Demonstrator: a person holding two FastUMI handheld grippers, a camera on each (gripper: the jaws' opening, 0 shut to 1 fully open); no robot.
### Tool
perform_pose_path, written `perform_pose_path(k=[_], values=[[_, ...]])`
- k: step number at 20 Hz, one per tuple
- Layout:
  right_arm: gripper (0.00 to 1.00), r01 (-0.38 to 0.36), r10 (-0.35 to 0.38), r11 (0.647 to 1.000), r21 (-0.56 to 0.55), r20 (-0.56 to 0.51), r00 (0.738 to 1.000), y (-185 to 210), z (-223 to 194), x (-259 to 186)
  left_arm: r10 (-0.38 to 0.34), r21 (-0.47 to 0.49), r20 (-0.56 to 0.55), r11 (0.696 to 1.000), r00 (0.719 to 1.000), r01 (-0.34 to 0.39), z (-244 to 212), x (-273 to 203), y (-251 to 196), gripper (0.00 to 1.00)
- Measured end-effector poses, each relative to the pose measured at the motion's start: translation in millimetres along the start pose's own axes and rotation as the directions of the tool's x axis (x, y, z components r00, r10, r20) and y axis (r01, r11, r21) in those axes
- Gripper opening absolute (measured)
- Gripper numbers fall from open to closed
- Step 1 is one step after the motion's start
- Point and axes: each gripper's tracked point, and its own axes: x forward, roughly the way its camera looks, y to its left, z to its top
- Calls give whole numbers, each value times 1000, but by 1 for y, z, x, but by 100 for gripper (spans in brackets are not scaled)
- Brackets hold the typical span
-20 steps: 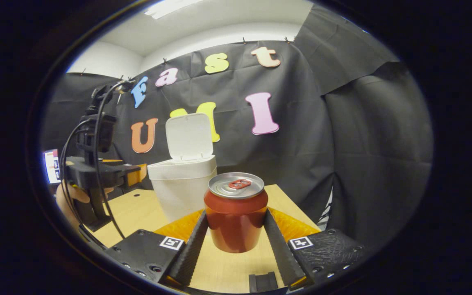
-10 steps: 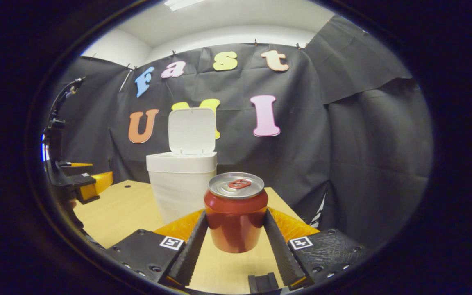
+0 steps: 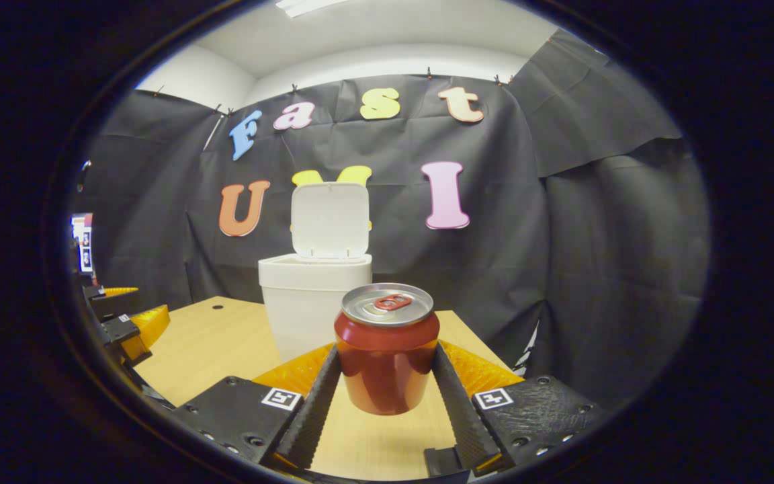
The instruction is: Press the lid of the desktop garbage bin to open it, pick up the crumpled paper on the desktop and throw it into the bin, then pick up the pop can on the desktop and drop it into the bin, and finally close the garbage bin lid.
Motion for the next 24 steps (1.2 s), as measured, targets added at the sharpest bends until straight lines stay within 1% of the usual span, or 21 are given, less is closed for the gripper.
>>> perform_pose_path(k=[1, 3, 7, 10, 11, 13, 15, 17, 18, 20, 22, 24], values=[[78, 11, -11, 1000, -17, 14, 1000, 1, 7, -1, -1, -5, 20, 1000, 1000, 1, 3, -2, 2, 98], [77, 17, -15, 999, -48, 36, 999, 5, 25, -5, -32, -18, 26, 999, 999, 32, -1, -5, -2, 98], [78, -21, 26, 998, -64, 76, 997, 27, 68, -11, -34, -43, 3, 998, 999, 34, -5, -6, 8, 98], [78, -35, 47, 993, -108, 109, 993, 46, 99, -9, -50, -69, -8, 996, 999, 49, -6, -5, 12, 98], [78, -17, 32, 994, -112, 134, 990, 47, 111, -9, -46, -66, -17, 997, 999, 45, -7, -5, 16, 98], [77, 6, 17, 990, -138, 163, 986, 55, 129, -5, -12, -57, -29, 998, 1000, 10, -11, -4, 30, 98], [78, 0, 22, 988, -155, 143, 990, 69, 137, 9, 9, -62, -40, 998, 999, -11, -14, -3, 38, 98], [78, -43, 66, 985, -170, 131, 989, 90, 149, 26, 10, -72, -42, 997, 999, -13, -15, -3, 39, 98], [79, -47, 71, 982, -182, 126, 990, 96, 153, 38, 8, -78, -46, 997, 999, -11, -16, -2, 40, 98], [78, -43, 62, 980, -196, 91, 994, 98, 154, 66, 10, -83, -48, 996, 999, -14, -14, -4, 43, 98], [79, -30, 54, 977, -211, 108, 993, 102, 166, 91, 11, -76, -37, 997, 999, -13, -11, -3, 47, 98], [79, -26, 52, 979, -201, 128, 990, 104, 176, 116, 5, -75, -34, 997, 999, -7, -12, -3, 48, 98]])
